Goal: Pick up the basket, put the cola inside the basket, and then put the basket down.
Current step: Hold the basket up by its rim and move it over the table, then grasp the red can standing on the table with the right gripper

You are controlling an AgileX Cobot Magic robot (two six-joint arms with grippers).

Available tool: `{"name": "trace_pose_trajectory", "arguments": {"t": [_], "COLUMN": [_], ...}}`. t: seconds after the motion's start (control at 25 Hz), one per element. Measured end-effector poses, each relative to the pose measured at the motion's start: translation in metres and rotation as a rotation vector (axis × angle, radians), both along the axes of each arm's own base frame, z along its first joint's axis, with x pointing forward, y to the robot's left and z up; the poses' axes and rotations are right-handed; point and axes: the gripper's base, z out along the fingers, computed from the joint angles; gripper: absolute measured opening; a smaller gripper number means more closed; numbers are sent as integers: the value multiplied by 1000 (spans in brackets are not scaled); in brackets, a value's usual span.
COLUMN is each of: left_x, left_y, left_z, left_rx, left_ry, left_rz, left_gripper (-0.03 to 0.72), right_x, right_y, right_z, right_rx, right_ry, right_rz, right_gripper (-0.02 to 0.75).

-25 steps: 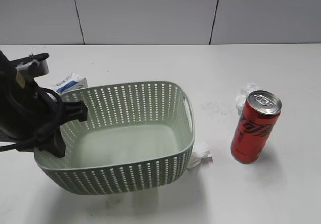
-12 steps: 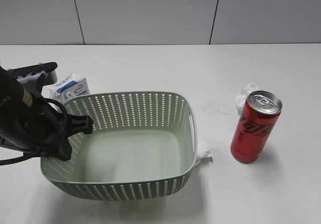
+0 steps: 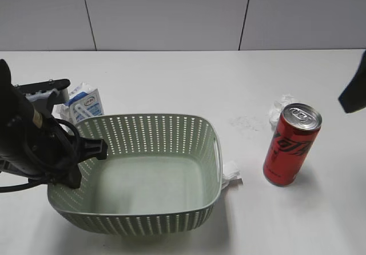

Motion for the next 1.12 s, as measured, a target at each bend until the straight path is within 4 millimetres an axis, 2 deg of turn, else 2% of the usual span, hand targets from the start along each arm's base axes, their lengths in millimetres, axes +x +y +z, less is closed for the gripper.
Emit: {"name": "trace_pose_trajectory", "arguments": {"t": [0.16, 0.36, 0.68, 1.12], "left_x": [0, 0, 0, 0], "left_y": [0, 0, 0, 0], "left_z": [0, 0, 0, 0], "left_rx": [1, 1, 1, 1], "left_ry": [0, -1, -1, -2], "left_rz": [-1, -1, -1, -1], "left_gripper": [5, 5, 5, 5], "right_x": [16, 35, 59, 68], "right_y": [35, 61, 64, 70], "right_z": [-9, -19, -57, -95], "right_rx": [-45, -62, -165, -193], "right_ry": [0, -27, 39, 185], "right_rz": [67, 55, 9, -15], "right_gripper": [592, 592, 606, 606]}}
